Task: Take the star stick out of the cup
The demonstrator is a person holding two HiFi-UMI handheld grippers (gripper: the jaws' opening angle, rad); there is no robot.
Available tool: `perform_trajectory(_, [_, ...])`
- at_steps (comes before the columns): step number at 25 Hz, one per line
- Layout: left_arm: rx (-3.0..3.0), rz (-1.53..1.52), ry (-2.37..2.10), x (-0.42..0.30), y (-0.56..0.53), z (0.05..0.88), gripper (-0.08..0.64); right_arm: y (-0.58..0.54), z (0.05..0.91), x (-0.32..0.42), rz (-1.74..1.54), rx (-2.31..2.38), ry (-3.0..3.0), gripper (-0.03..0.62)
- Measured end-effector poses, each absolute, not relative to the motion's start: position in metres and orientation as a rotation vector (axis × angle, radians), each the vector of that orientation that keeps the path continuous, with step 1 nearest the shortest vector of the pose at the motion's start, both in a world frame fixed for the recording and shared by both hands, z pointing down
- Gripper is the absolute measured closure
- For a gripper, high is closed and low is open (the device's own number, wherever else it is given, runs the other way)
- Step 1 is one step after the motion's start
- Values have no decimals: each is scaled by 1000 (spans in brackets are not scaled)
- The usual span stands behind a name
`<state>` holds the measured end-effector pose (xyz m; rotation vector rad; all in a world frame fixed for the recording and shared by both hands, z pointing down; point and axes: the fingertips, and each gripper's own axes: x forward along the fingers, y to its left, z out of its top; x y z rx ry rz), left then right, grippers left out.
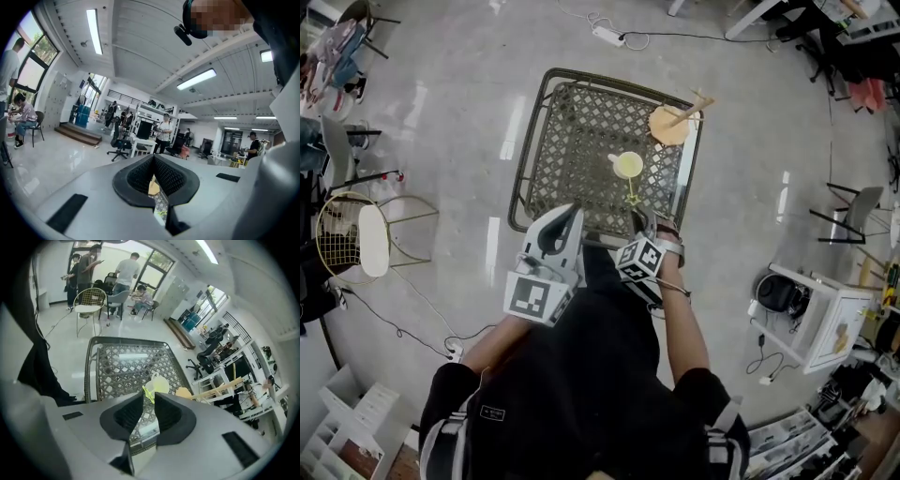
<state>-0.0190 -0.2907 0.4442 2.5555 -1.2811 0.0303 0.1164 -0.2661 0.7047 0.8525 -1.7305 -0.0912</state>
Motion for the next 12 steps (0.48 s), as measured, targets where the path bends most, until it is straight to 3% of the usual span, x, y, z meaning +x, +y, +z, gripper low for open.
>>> perform_trajectory(12, [2528,76,-1300,-12,-313,458,543,-284,751,121,-241,681,-1637,520])
